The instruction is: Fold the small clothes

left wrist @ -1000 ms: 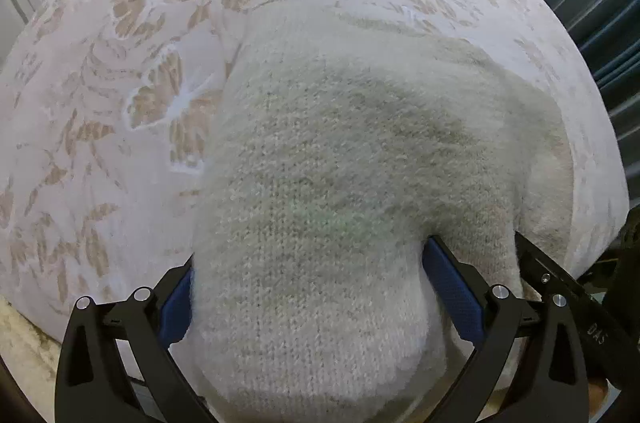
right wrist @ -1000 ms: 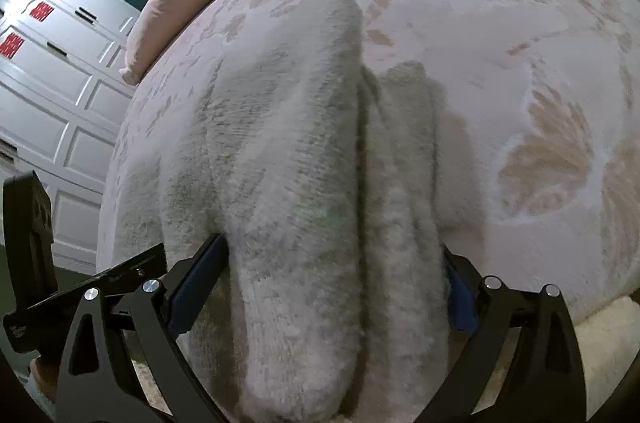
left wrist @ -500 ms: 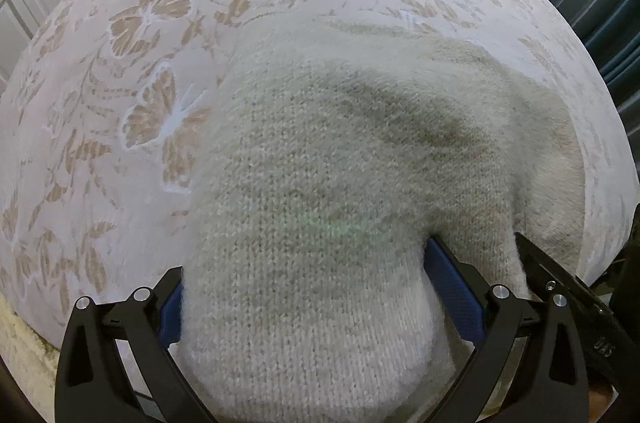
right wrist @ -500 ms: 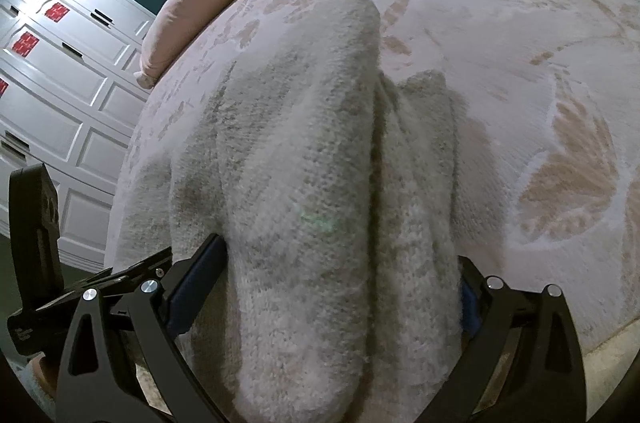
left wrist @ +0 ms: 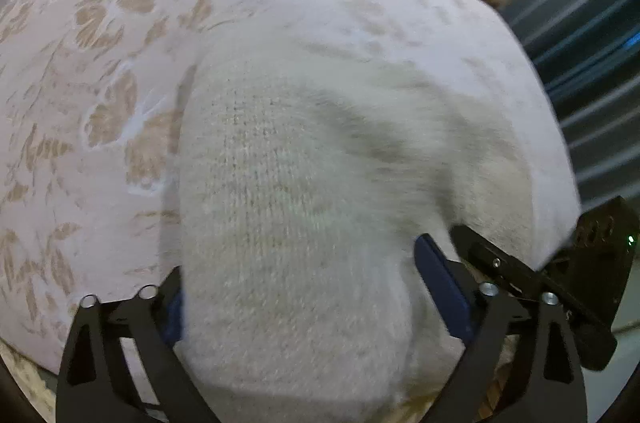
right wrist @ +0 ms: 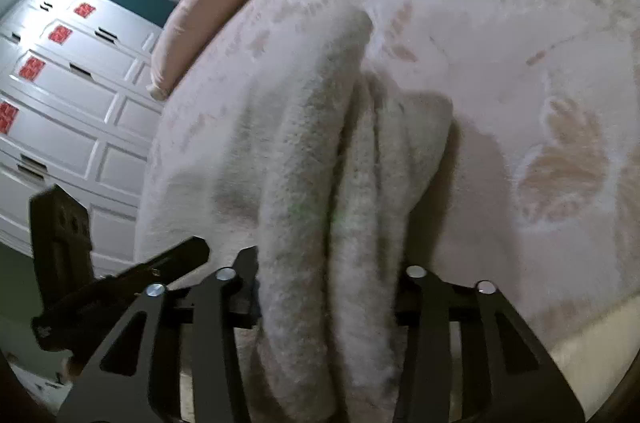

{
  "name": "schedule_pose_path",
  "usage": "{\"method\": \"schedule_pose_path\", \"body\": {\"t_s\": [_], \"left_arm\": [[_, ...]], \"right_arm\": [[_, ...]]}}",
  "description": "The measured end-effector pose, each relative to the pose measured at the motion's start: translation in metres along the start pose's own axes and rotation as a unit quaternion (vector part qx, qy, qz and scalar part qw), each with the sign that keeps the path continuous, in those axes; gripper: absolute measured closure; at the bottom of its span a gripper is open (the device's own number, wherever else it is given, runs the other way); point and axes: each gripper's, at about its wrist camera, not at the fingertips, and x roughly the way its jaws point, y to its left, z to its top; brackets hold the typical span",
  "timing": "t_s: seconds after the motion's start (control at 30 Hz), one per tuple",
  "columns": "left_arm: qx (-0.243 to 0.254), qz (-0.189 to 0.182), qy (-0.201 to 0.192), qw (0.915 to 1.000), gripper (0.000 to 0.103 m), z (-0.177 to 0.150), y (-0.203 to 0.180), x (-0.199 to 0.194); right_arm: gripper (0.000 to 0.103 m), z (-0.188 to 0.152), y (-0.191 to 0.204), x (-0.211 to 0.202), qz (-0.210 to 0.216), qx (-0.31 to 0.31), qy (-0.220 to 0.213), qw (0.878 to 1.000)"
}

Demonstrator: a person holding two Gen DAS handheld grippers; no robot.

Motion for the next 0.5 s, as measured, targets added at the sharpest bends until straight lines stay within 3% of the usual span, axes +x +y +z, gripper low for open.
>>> {"method": "schedule_pose_path", "body": {"t_s": [0.07,0.17,0.27,0.33,0.37,0.4,0.47,0.5], "left_arm": [[0.009,-0.027,-0.003,0.9996,0.03,0.001,-0.005,-0.014],[0.003,-0.086,-0.01,0.9962,0.043,0.002,-0.007,-0.041],[0.022,-0.12,-0.049,0.9913,0.045,0.005,-0.014,-0.083],[0.048,-0.145,-0.093,0.9838,0.05,0.01,-0.019,-0.121],[0.067,-0.165,-0.116,0.9773,0.064,0.013,-0.022,-0.139],[0.091,-0.174,-0.131,0.9718,0.066,0.016,-0.027,-0.158],[0.12,-0.137,-0.162,0.9698,0.065,0.022,-0.032,-0.182],[0.126,-0.118,-0.177,0.969,0.065,0.025,-0.029,-0.19]], "right_arm": [[0.067,-0.004,0.019,-0.021,0.012,-0.011,-0.018,1.0],[0.069,-0.011,0.055,-0.053,-0.002,-0.051,-0.05,0.997],[0.069,-0.013,0.083,-0.082,-0.001,-0.073,-0.086,0.994],[0.069,-0.013,0.107,-0.101,0.016,-0.089,-0.115,0.989],[0.07,-0.013,0.117,-0.107,0.028,-0.098,-0.128,0.987],[0.071,-0.011,0.131,-0.112,0.048,-0.108,-0.14,0.983],[0.073,-0.007,0.157,-0.106,0.072,-0.119,-0.129,0.982],[0.073,-0.004,0.176,-0.092,0.033,-0.137,-0.123,0.982]]}}
